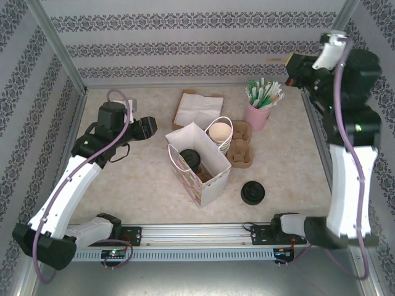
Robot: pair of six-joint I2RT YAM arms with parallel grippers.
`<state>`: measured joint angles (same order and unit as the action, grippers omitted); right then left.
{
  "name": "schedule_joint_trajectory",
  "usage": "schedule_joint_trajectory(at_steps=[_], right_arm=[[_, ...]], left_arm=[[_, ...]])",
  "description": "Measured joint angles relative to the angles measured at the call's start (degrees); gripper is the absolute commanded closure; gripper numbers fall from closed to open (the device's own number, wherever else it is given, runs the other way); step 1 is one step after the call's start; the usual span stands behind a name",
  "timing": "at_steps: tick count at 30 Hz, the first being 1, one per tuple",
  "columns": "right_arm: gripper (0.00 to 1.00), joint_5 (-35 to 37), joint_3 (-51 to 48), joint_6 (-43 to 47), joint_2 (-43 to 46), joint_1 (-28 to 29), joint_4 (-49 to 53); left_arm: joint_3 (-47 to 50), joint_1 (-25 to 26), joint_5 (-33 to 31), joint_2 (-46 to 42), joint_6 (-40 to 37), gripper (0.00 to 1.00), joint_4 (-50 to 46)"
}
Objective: Pack the takeout coffee
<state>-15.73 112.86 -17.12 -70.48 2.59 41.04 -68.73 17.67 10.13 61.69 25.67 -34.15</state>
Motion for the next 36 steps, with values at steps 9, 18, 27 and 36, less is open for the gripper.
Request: schedule_joint_trajectory(at_steps=[9, 18, 27, 36], right_arm=[[1.0, -3.5, -13.38, -4.0, 12.22, 13.18, -5.46], [1.0, 5.81, -23.04, -3.89, 11.47, 33.97, -5.55], [1.0, 11.89, -22.58, -0.9, 9.2, 43.12, -5.88], [1.0, 12.94, -21.94, 0.09, 8.37, 47.3, -6.16]], left_arm=[[7.5, 5.11, 16.63, -9.16, -12.44, 0.32, 27.52], [4.28, 20.15, 24.33, -5.68, -36.0, 0.29, 32.59], [-0.22, 29.53, 18.58, -4.52, -50.82, 0.4, 32.83], [-4.96, 32.61, 11.74, -0.87, -57.24, 0.49, 29.42]])
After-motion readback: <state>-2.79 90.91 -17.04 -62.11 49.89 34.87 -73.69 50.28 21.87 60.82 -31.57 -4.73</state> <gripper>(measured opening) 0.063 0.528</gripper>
